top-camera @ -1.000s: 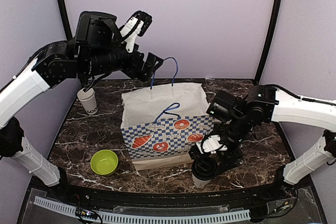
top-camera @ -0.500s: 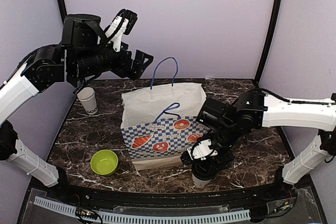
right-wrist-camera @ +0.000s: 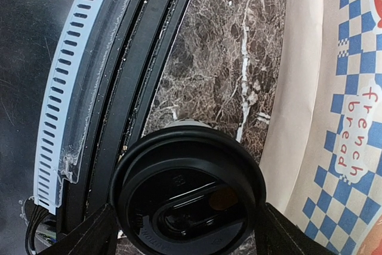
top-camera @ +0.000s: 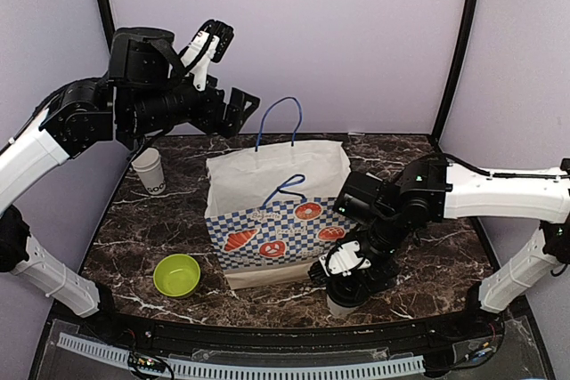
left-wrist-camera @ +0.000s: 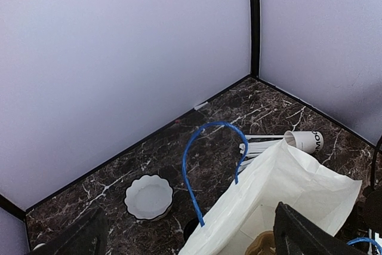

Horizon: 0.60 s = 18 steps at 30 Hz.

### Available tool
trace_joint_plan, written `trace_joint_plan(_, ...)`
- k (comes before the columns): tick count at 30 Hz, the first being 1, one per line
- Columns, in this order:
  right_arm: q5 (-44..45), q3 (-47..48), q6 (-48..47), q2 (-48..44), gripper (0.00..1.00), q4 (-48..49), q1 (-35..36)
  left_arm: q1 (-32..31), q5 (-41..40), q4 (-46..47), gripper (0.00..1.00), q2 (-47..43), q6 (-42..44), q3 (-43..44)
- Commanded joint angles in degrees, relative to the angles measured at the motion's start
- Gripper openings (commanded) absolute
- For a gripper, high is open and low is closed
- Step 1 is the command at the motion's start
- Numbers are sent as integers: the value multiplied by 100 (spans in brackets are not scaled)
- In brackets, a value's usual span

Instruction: Pack the takeout coffee

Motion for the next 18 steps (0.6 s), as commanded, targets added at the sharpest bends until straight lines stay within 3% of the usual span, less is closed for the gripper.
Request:
trace_joint_plan(1, 208, -182, 5, -87, 78, 127, 89, 48, -8, 115, 99, -167, -76, -47)
trace_joint_plan(10, 355, -229, 66, -63, 66, 221, 105, 68, 18, 105, 99, -136, -101, -63)
trace_joint_plan(18, 453, -346, 69, -43, 74, 268, 148, 77, 24, 97, 99, -138, -96, -82)
